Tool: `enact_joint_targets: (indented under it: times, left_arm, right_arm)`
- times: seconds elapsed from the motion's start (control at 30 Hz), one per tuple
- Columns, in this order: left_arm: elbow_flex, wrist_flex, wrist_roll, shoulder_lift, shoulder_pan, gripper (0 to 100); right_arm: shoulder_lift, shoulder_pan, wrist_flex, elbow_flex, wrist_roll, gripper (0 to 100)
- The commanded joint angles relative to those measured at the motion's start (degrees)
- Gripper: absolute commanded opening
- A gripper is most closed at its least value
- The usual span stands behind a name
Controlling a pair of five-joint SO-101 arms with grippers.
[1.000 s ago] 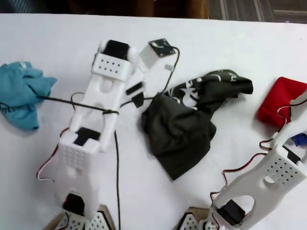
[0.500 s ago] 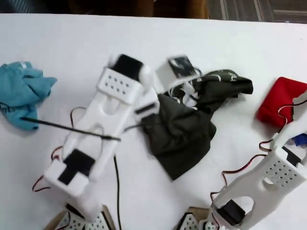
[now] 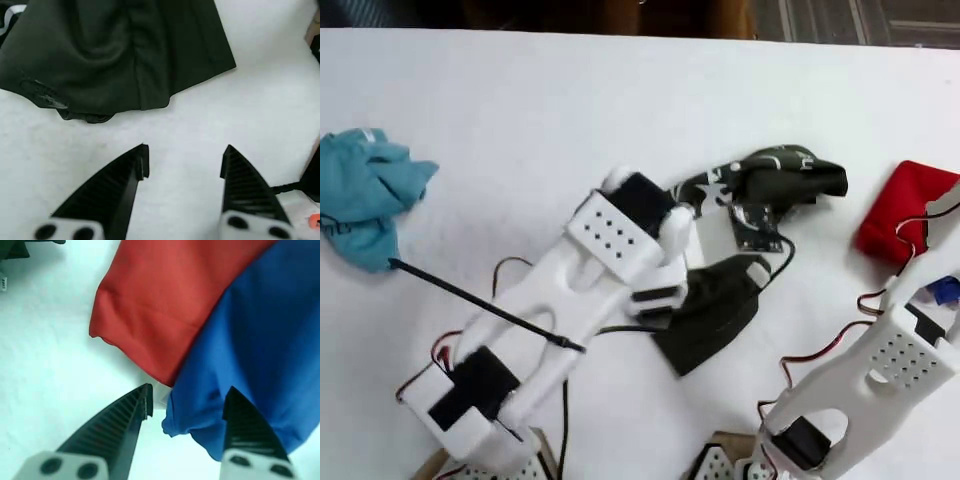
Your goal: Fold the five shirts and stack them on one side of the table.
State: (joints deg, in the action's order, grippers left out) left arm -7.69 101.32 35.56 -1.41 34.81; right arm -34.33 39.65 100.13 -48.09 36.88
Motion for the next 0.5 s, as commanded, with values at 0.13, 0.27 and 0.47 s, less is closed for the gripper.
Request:
enact_joint_targets:
  times: [0.13, 0.27, 0.47]
  left_arm:
    - [-3.47, -10.11, 2.29, -5.98, -7.65, 25]
    - [-12.62, -5.27, 4.04, -19.08, -6.68, 25]
    - [-37.85, 0.97, 4.04, -41.05, -11.08, 25]
  right_arm:
    - [4.44, -0.04, 1.36, -0.26, -0.62, 23.4]
    - [4.44, -0.04, 1.36, -0.26, -0.62, 23.4]
    - [4.44, -0.04, 1.36, -0.26, -0.62, 23.4]
